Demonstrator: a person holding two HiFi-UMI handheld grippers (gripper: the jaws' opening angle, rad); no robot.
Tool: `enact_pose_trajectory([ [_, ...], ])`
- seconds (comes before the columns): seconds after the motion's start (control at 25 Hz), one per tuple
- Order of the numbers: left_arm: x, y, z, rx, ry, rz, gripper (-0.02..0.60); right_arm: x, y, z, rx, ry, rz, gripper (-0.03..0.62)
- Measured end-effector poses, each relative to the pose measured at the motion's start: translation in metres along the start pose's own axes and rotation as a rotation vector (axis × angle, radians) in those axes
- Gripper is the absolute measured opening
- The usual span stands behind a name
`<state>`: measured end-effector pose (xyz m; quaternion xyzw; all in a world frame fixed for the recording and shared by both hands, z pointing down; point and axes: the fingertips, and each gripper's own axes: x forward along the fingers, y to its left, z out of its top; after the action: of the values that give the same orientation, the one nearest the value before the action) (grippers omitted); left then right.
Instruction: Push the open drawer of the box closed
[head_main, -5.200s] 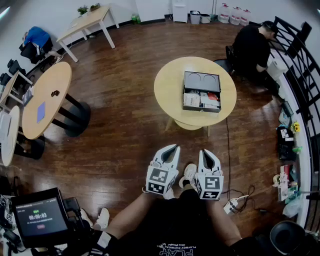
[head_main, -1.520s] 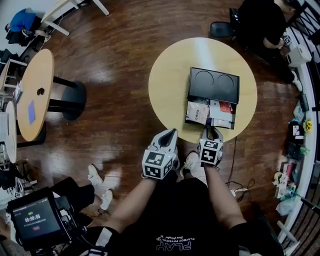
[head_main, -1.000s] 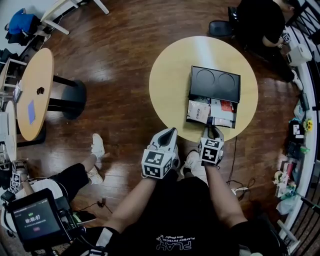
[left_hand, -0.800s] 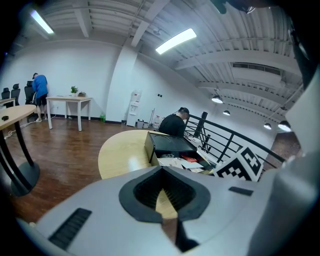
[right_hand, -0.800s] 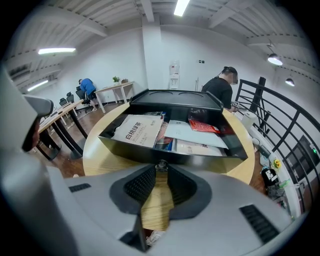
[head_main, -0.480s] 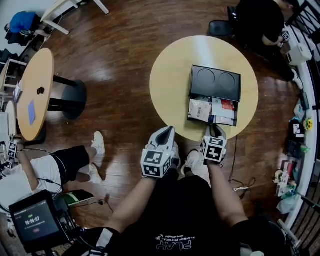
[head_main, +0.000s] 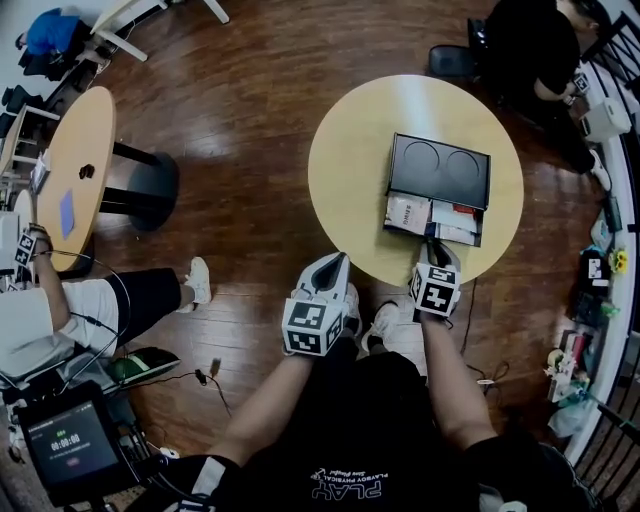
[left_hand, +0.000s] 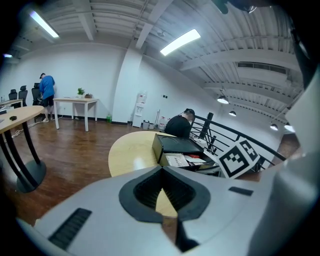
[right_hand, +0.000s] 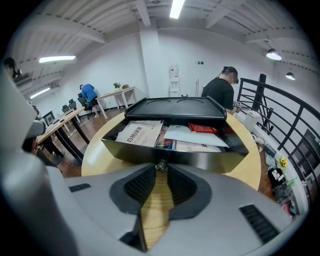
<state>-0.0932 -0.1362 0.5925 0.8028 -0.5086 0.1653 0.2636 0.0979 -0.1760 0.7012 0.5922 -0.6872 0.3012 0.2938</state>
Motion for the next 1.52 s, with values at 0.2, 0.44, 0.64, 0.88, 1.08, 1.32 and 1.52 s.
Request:
enact_pose_trajectory([
  [0.2, -0.001, 0.004, -0.001, -0.002, 0.003, 0.011, -0.003, 0.009, 0.000, 0.016, -0.008, -0.015, 0.008, 0.080],
  [0.44, -0.001, 0.002, -0.004, -0.003, 0.007, 0.004, -0.004, 0.015, -0.004, 0.023, -0.003, -0.024, -0.005, 0.080],
  [0.64, -0.001, 0.001, -0.005, -0.004, 0.011, 0.003, -0.005, 0.022, -0.008, 0.033, -0.005, -0.035, -0.015, 0.080],
  [0.88, -0.003, -0.002, -0.010, -0.006, 0.026, -0.006, -0.005, 0.030, -0.013, 0.046, -0.012, -0.046, -0.025, 0.080],
  [1.08, -0.001, -0.003, -0.005, 0.024, 0.014, 0.001, -0.005, 0.038, -0.018, 0.055, -0.007, -0.053, -0.035, 0.080],
  [1.32, -0.003, -0.005, -0.006, 0.038, 0.015, -0.002, -0.005, 0.046, -0.021, 0.064, -0.013, -0.054, -0.042, 0.080],
  [1.52, -0.006, -0.001, -0.011, 0.037, 0.025, 0.004, -0.005, 0.050, -0.022, 0.067, -0.007, -0.055, -0.038, 0.080],
])
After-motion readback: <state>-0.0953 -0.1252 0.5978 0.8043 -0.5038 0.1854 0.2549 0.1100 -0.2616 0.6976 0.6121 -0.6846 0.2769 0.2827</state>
